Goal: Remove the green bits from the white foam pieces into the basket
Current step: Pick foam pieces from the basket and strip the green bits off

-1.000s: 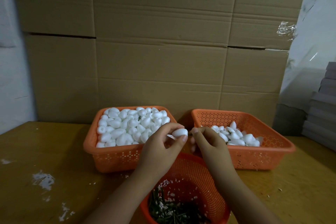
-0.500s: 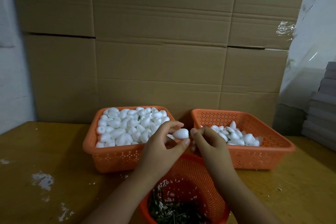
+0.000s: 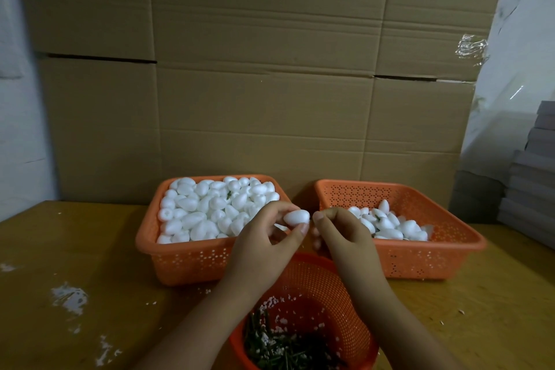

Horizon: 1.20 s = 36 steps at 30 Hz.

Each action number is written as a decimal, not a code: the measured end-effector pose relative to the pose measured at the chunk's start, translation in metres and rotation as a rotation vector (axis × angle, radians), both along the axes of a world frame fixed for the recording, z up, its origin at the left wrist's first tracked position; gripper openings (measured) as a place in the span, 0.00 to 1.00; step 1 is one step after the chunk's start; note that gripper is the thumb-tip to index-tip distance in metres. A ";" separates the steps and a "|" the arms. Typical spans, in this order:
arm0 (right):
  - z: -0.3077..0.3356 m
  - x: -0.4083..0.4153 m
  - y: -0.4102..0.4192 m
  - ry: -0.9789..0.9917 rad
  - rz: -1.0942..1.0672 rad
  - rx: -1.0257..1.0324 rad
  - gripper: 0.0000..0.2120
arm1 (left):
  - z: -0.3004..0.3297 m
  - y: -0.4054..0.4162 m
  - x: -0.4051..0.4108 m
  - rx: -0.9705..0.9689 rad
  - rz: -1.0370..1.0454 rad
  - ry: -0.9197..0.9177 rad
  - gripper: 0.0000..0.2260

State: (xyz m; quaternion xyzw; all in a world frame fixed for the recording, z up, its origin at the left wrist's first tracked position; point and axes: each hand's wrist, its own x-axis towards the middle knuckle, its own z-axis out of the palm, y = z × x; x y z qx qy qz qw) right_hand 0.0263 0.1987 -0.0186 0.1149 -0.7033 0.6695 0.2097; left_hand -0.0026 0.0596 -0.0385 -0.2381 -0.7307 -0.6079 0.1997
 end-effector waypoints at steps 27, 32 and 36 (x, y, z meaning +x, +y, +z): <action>-0.002 0.005 -0.002 0.214 -0.126 0.210 0.09 | -0.003 -0.001 -0.004 -0.112 0.181 0.148 0.12; -0.001 0.004 -0.005 0.313 -0.141 0.337 0.09 | -0.003 -0.002 -0.003 -0.106 0.122 0.065 0.13; -0.002 0.004 -0.004 0.317 -0.232 0.345 0.09 | -0.003 -0.001 -0.002 -0.083 0.097 0.058 0.12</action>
